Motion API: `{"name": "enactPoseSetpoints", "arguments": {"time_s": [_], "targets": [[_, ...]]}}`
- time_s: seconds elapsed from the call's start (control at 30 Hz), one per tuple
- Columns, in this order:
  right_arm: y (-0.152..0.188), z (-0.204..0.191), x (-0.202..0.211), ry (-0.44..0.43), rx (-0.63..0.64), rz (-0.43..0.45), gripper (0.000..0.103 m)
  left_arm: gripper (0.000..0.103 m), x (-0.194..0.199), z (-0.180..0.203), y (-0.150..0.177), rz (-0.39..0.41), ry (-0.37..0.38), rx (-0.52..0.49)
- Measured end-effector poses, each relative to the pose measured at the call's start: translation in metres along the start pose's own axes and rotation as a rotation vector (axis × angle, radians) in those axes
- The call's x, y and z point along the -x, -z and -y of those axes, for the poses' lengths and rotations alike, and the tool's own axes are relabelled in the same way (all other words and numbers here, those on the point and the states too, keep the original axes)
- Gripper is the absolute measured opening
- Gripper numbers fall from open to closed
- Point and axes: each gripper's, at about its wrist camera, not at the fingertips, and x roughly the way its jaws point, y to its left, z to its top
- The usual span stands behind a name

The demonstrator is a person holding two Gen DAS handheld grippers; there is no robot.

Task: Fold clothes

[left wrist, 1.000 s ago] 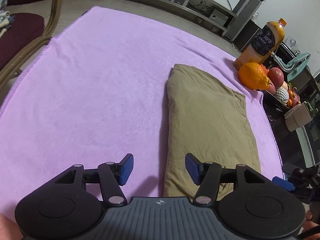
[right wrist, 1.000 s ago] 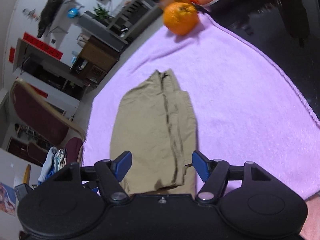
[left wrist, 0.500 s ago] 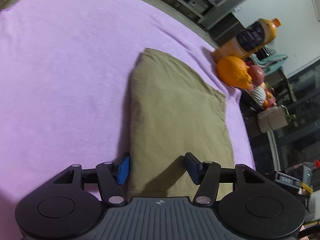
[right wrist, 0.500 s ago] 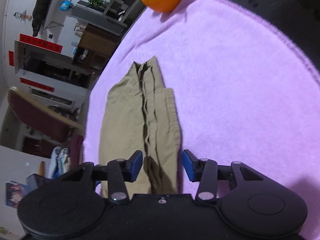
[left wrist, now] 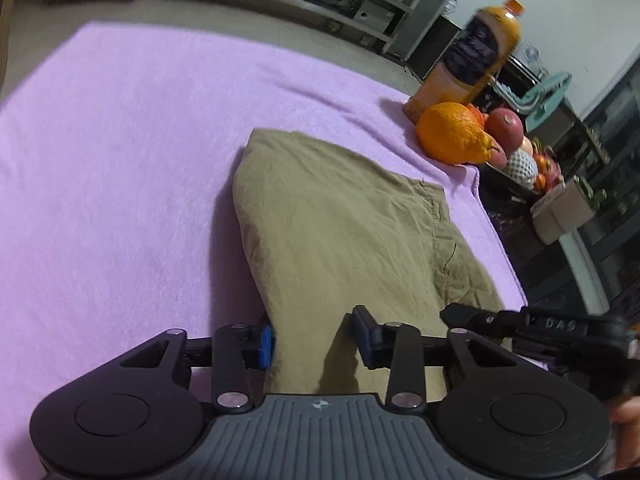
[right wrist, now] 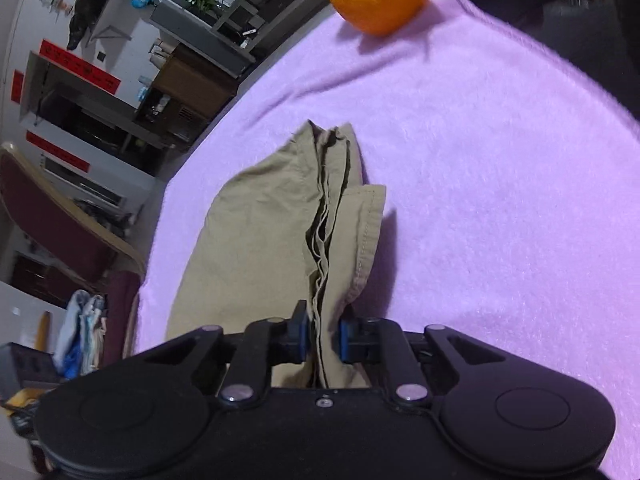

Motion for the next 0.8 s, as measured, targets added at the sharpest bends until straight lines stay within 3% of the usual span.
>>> {"name": "enactPoseSetpoints", "arguments": {"time_s": [0.17, 0.3, 0.63, 0.7, 0.73, 0.8], "targets": [[0.004, -0.028, 0.049, 0.017, 0.056, 0.050, 0.010, 0.030, 0.028, 0.041, 0.005, 0.041, -0.011, -0.102], [0.000, -0.020, 0.098, 0.037, 0.082, 0.087, 0.010, 0.030, 0.041, 0.089, 0.012, 0.076, 0.019, -0.169], [-0.052, 0.042, 0.165, 0.188, 0.124, 0.219, 0.010, 0.031, -0.030, 0.201, 0.001, 0.095, 0.075, -0.254], [-0.062, 0.055, 0.164, 0.208, 0.129, 0.242, 0.010, 0.034, -0.051, 0.211, -0.001, 0.092, 0.068, -0.261], [-0.067, 0.063, 0.159, 0.215, 0.128, 0.249, 0.010, 0.040, -0.064, 0.215, -0.001, 0.082, 0.058, -0.261], [-0.076, 0.084, 0.143, 0.238, 0.127, 0.253, 0.013, 0.047, -0.100, 0.211, 0.000, 0.016, -0.021, -0.248]]}}
